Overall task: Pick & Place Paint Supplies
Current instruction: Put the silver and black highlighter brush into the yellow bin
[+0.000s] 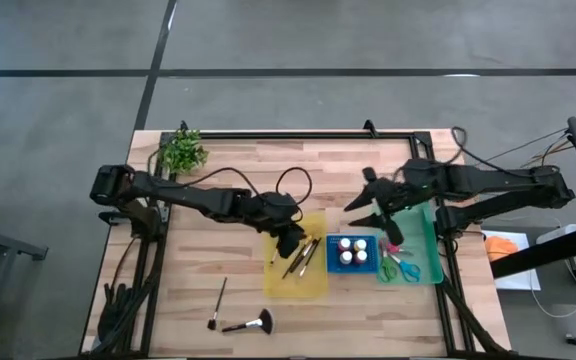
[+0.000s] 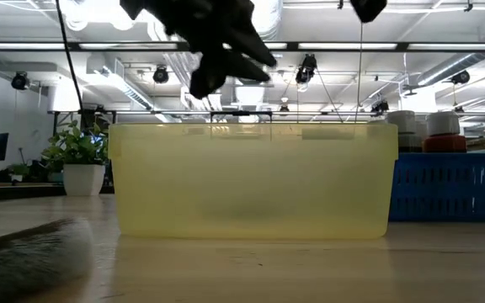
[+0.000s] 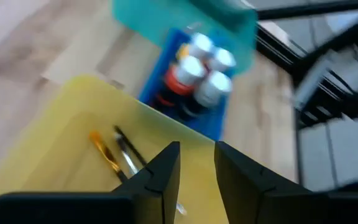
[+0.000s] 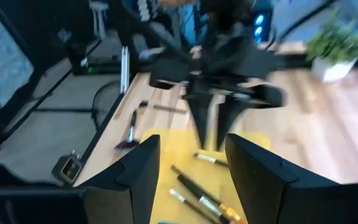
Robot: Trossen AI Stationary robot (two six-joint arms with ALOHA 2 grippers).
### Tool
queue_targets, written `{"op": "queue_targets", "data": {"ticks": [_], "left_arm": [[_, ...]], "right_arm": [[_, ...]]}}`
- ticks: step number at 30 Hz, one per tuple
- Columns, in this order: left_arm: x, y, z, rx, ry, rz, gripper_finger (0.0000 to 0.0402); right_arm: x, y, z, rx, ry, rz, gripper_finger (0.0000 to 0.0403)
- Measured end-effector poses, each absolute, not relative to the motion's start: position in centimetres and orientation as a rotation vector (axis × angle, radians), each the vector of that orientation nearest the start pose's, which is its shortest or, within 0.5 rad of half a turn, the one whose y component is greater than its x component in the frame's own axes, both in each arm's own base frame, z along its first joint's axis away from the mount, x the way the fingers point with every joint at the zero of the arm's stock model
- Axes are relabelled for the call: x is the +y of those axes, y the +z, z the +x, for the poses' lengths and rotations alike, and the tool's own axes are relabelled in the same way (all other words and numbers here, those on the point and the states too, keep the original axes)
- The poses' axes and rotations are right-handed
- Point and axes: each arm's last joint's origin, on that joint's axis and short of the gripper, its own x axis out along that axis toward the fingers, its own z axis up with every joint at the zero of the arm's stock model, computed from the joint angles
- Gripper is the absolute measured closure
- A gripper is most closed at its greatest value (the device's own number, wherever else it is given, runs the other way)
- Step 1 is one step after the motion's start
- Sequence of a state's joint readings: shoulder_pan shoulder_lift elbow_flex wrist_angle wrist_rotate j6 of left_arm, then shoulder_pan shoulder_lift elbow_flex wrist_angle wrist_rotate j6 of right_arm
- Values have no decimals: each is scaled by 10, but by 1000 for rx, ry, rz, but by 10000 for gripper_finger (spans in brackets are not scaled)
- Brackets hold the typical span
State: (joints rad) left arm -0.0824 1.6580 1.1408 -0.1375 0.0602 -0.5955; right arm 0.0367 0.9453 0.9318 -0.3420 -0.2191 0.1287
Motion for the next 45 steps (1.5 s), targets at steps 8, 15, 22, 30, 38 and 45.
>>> {"op": "queue_targets", "data": {"ticks": [8, 15, 22, 30, 38, 45], "left_arm": [[-78, 253, 323, 880, -33, -577, 293], [-136, 248, 296, 1026, -98, -613, 293], [-180, 228, 283, 1117, -104, -610, 293], [-204, 193, 279, 1220, -65, -547, 293], [-214, 174, 289, 1214, -58, -575, 230], [-225, 160, 283, 1268, -58, -548, 191]], "right_arm": [[10, 355, 163, 243, 144, 152, 222], [8, 344, 146, 216, 120, 201, 222], [8, 337, 141, 192, 117, 240, 222], [8, 340, 141, 165, 121, 237, 222], [8, 340, 141, 170, 120, 237, 222], [8, 339, 142, 174, 120, 233, 222]]}}
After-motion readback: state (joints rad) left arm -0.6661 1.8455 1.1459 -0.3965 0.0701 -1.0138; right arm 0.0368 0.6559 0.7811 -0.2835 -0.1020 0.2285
